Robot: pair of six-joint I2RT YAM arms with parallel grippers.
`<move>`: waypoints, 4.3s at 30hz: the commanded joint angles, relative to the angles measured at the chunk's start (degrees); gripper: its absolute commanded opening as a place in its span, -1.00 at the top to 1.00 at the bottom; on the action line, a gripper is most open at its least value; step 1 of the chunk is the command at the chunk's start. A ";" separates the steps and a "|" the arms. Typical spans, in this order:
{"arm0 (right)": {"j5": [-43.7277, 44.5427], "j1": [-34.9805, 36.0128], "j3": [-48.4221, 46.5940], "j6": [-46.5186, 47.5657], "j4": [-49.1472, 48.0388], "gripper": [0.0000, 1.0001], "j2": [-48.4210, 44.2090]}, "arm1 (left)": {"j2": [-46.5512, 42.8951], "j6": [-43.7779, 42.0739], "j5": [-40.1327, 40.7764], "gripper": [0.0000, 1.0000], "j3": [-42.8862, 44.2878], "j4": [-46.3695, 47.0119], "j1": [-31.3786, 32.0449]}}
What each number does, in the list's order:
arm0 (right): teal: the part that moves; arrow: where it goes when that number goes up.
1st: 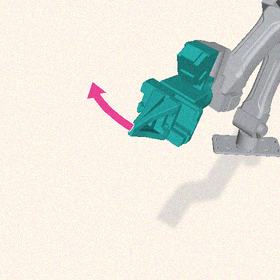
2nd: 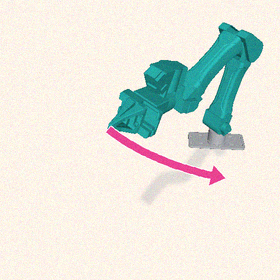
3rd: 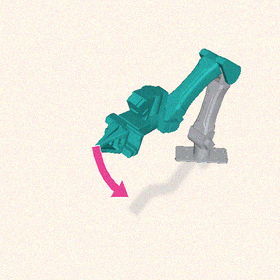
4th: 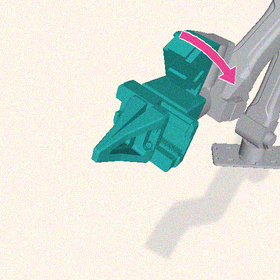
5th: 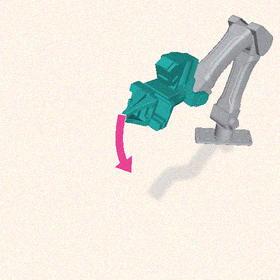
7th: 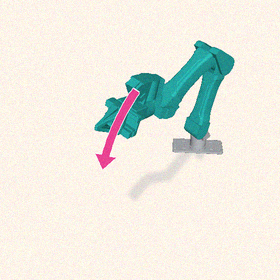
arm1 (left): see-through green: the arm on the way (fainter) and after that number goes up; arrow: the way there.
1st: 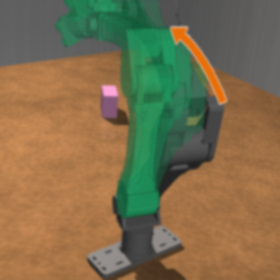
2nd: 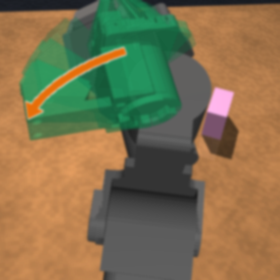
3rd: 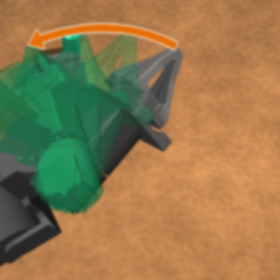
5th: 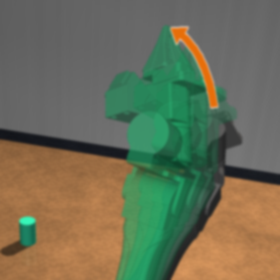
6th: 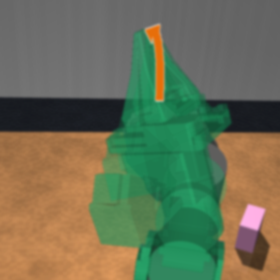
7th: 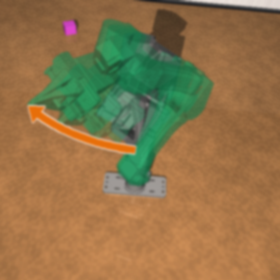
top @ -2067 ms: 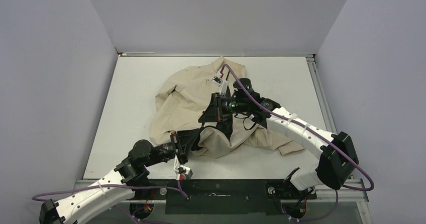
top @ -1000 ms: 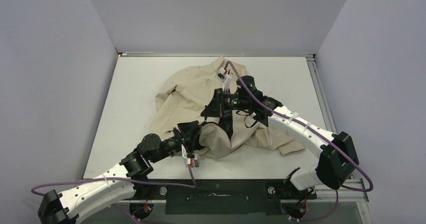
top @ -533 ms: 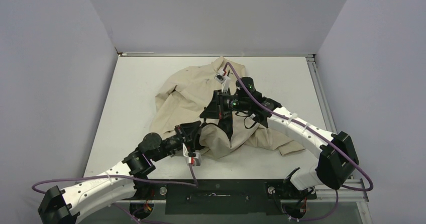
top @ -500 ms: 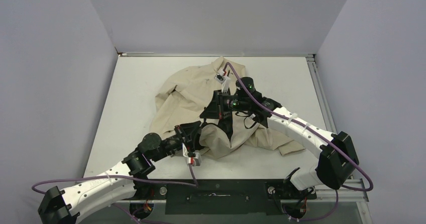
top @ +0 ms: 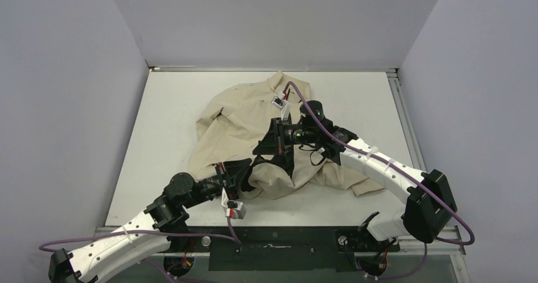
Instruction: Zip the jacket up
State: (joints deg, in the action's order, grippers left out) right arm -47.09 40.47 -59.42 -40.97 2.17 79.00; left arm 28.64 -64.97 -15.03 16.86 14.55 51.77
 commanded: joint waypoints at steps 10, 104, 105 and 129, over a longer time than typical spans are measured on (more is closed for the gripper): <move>-1.88 -2.72 4.15 -2.72 -7.64 -0.09 -3.17 | -2.03 0.38 -0.37 1.00 1.49 3.58 0.44; -14.15 -5.93 7.56 5.49 -9.78 -0.25 -4.90 | -3.00 0.11 -4.75 1.00 4.84 -5.71 0.38; -14.17 -5.93 7.56 5.14 -10.21 -0.24 -4.83 | -2.98 0.06 -4.80 1.00 4.84 -5.82 0.35; -13.04 -5.04 6.65 4.40 -7.92 0.86 -4.45 | -3.04 -0.91 -4.14 1.00 4.76 -5.84 0.41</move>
State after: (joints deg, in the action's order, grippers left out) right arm -59.90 36.38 -50.68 -37.60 -4.78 75.20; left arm 25.82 -65.32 -18.65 19.00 5.39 52.03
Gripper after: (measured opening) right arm 0.136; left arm 0.015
